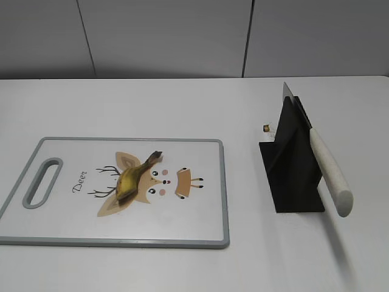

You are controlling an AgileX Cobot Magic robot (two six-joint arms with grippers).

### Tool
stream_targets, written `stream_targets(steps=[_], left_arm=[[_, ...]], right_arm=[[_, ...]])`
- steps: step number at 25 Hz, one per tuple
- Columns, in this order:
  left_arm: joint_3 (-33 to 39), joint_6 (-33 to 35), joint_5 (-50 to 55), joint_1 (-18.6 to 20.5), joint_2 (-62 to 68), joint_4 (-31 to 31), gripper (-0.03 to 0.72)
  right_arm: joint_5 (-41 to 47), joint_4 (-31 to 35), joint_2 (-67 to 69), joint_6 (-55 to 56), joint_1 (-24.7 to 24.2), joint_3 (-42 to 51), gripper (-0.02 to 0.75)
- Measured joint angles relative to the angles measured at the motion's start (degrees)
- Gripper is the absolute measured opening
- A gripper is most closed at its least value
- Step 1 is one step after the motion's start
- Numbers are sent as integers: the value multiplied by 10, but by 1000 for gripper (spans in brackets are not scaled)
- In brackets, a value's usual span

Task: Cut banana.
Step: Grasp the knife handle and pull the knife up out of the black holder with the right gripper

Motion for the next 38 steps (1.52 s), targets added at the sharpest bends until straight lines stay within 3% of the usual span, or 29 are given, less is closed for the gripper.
stream_targets(steps=[9, 38], left_arm=[[0, 0, 0, 0, 0, 0, 243], [0, 0, 0, 0, 0, 0, 239]], right_arm=[[0, 0, 0, 0, 0, 0, 589], [0, 0, 0, 0, 0, -2, 589]])
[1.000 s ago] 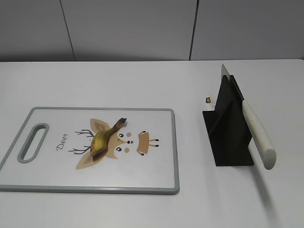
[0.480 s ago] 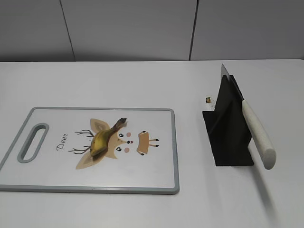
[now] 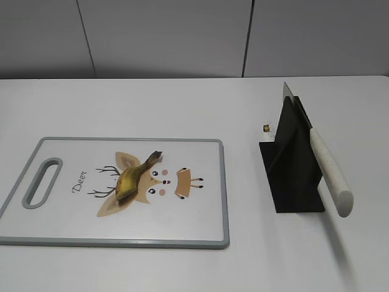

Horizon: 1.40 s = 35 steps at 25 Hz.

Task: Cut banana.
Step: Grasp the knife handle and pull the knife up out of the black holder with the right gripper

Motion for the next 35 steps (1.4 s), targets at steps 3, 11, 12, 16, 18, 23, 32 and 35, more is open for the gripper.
stream_targets(steps=[3, 11, 12, 16, 18, 23, 32, 35], left_arm=[[0, 0, 0, 0, 0, 0, 239], [0, 0, 0, 0, 0, 1, 239], [0, 0, 0, 0, 0, 2, 239], [0, 0, 0, 0, 0, 2, 239], [0, 0, 0, 0, 0, 2, 243], [0, 0, 0, 0, 0, 2, 411], [0, 2, 0, 0, 0, 2, 577], [0, 15, 0, 0, 0, -6, 602]], right_arm=[[3, 0, 5, 0, 0, -12, 589], [21, 0, 93, 0, 0, -59, 589], [23, 0, 105, 0, 0, -66, 589], [31, 0, 154, 0, 0, -87, 589], [37, 0, 174, 0, 0, -93, 589], [60, 0, 216, 0, 3, -123, 589], [94, -29, 306, 60, 80, -171, 589], [95, -37, 349, 82, 89, -185, 589]])
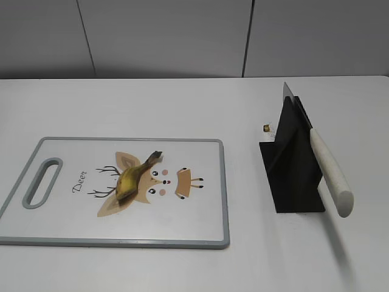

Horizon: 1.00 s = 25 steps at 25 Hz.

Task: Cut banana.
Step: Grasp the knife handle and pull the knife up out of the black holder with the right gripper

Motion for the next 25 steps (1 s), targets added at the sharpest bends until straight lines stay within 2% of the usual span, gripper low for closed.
stream_targets(steps=[8, 14, 25], left_arm=[[0, 2, 0, 0, 0, -2, 599], [0, 2, 0, 0, 0, -3, 595], [0, 2, 0, 0, 0, -3, 589]], right_arm=[[1, 22, 81, 20, 4, -48, 589], [1, 40, 158, 31, 33, -59, 589], [1, 96, 300, 37, 35, -144, 589]])
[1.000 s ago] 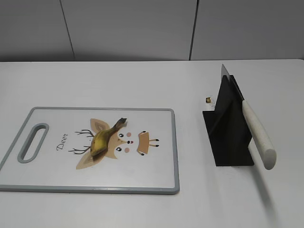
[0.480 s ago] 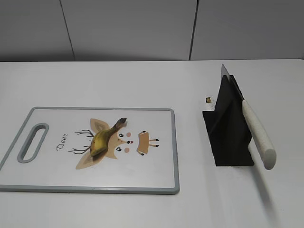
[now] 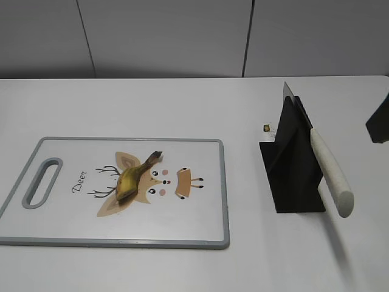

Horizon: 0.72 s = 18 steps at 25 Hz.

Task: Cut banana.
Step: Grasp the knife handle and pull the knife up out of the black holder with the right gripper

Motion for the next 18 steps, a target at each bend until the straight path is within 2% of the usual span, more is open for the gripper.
stream_targets(steps=[5, 10, 18], left_arm=[[0, 0, 0, 0, 0, 0, 588], [0, 0, 0, 0, 0, 0, 588], [0, 0, 0, 0, 0, 0, 588]], right_arm=[[0, -11, 34, 17, 39, -21, 589], [0, -70, 79, 76, 98, -43, 589], [-1, -132, 144, 108, 104, -47, 589]])
